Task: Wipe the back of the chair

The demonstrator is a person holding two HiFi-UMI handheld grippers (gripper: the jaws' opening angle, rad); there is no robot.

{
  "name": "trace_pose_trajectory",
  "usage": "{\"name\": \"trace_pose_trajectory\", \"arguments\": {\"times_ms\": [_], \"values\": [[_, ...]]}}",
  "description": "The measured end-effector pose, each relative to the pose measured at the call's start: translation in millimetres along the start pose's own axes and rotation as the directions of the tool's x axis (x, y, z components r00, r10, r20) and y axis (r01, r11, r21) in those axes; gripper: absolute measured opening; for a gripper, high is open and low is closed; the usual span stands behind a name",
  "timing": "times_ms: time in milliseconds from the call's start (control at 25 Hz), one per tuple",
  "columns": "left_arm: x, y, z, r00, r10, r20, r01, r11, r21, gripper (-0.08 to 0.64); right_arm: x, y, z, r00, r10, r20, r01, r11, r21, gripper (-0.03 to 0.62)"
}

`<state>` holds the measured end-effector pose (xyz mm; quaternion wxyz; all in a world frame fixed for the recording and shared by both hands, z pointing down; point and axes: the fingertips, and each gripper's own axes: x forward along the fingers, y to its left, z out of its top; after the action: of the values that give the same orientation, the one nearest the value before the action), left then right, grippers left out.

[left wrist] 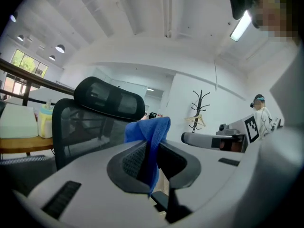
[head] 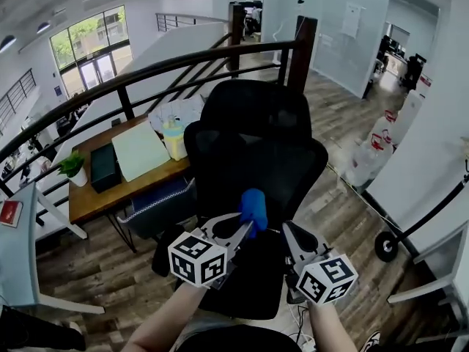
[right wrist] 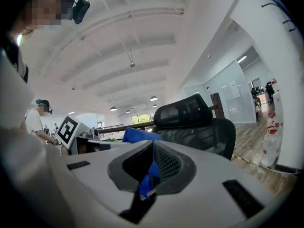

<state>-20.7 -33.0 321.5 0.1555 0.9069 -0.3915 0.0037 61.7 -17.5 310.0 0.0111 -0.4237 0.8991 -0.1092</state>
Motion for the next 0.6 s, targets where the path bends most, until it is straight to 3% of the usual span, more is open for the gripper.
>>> {"name": "trace_pose_trajectory", "arguments": {"times_ms": [400, 600], "values": [[69.6, 41.2, 84.6, 0.992, -0.118, 0.051, 0.112, 0.988, 0.105, 0.058, 56.3, -47.9, 61.6, 0.994, -0.068, 0.080, 0.072, 0.996, -0.050, 0.029], [98.0, 46.2, 123.4, 0.980, -0.183, 0.073, 0.168, 0.970, 0.177, 0.058, 71.7, -66.5, 75.5, 0.989, -0.106, 0.108, 0.113, 0.992, -0.060, 0.029]]}}
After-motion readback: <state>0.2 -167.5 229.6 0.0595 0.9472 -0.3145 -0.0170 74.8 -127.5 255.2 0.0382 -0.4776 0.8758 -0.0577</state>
